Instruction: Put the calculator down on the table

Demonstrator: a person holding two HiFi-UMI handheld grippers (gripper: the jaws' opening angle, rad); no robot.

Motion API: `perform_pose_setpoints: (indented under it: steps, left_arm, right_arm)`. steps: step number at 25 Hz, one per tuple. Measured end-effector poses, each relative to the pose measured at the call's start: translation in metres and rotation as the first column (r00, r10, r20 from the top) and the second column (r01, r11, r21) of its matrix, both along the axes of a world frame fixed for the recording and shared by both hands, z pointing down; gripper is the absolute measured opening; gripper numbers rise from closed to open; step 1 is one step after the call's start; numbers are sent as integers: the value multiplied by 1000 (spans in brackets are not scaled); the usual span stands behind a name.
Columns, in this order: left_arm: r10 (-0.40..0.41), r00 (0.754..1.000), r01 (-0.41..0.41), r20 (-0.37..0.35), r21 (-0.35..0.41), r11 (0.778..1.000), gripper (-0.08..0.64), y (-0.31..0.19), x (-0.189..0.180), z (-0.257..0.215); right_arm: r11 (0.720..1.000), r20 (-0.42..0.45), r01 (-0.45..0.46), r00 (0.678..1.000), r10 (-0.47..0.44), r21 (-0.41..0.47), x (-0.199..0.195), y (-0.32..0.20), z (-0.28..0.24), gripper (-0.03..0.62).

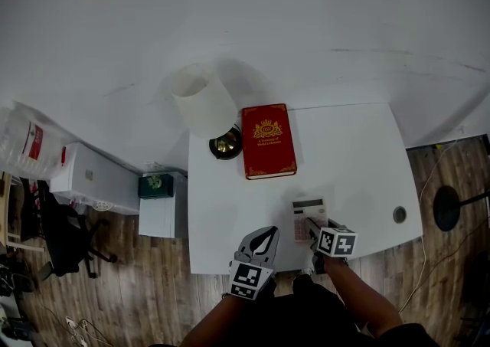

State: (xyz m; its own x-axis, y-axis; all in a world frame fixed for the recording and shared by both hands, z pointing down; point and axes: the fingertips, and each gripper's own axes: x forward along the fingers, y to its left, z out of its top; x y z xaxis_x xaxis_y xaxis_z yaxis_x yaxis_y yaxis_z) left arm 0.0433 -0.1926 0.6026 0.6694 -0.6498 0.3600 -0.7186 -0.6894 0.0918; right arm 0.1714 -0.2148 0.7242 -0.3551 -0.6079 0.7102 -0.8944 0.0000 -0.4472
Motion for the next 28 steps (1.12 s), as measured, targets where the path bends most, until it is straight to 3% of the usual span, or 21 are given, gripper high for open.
perform_pose_setpoints:
  steps: [6,11,16,22,28]
  left_arm:
    - [9,1000,-9,-7,-20,1000,21,0,4,3]
    - [1,1000,-1,-18,-33,999,21,-1,5,5]
    - [-1,1000,0,-21,-45,999,21,-1,5,6]
    - [-15,1000,14,-27,-54,998,21,-5,1,4]
    - [-56,997,53,-58,-57,997,21,-16,-3,-7]
  right_arm:
    - [1000,-51,-6,999,6,-5,15,2,10,301]
    - [1000,-55,15,998,-14,16,14,-1,9,307]
    - [999,-135,37,990,-34,23,20,-1,8,324]
    - [986,-212,96,975,-66,133,22,-10,-27,319]
    - [939,-249,158,965,-82,305,15,-21,-100,285]
